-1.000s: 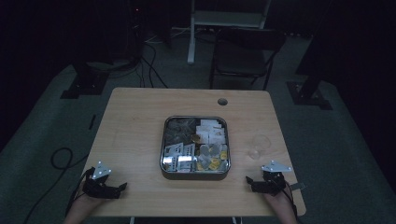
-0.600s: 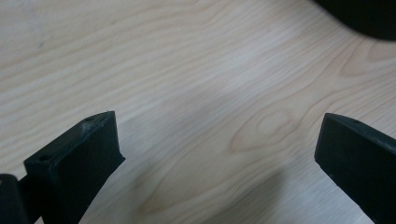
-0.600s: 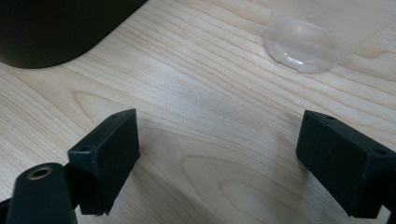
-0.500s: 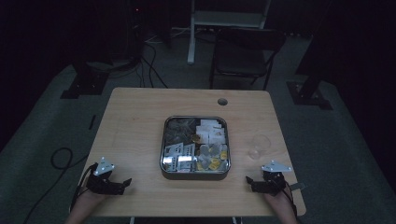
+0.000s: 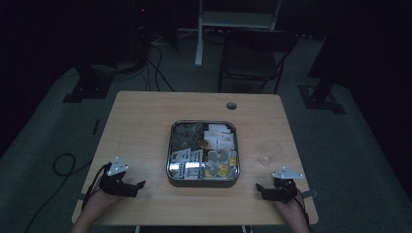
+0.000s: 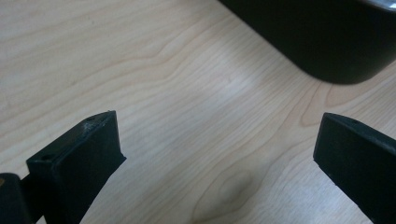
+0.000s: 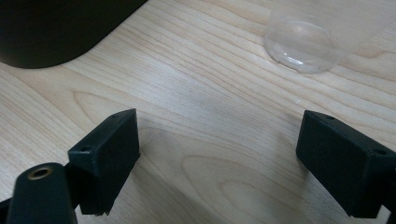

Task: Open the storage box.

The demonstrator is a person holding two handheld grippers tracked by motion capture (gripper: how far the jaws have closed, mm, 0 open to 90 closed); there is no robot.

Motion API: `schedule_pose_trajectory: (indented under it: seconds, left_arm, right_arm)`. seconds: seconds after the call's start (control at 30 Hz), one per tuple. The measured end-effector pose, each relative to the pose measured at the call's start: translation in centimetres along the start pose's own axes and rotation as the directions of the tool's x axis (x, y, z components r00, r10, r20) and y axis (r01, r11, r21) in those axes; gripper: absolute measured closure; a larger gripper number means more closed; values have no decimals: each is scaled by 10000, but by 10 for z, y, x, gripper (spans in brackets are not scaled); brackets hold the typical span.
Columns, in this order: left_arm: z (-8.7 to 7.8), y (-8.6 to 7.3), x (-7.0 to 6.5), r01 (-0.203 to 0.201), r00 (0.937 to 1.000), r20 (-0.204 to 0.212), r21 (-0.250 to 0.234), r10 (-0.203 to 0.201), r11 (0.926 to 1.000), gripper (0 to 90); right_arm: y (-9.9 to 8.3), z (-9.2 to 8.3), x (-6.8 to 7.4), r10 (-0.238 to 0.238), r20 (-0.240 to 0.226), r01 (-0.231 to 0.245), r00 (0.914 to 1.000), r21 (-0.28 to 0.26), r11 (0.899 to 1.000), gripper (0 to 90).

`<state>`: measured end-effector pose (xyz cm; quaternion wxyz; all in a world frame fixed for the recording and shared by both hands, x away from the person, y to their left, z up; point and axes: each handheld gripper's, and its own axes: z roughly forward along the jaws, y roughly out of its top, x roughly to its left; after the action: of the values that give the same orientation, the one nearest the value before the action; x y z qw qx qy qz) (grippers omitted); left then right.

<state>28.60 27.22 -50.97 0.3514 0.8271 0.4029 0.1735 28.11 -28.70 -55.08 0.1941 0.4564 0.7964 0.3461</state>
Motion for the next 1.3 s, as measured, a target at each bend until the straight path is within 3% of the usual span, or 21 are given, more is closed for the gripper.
schedule_pose_trajectory:
  seconds: [0.7, 1.3]
  left_arm:
    - [5, 34, -8, -545, 9964, 617, -563, 579, 9969, 15]
    - [16, 68, -22, -1150, 9867, 1062, -789, 1231, 9902, 16]
  right_arm:
    - [0, 0, 0, 18, 17, -18, 10000, 6, 10000, 129]
    - [0, 0, 0, 52, 47, -52, 10000, 1, 10000, 133]
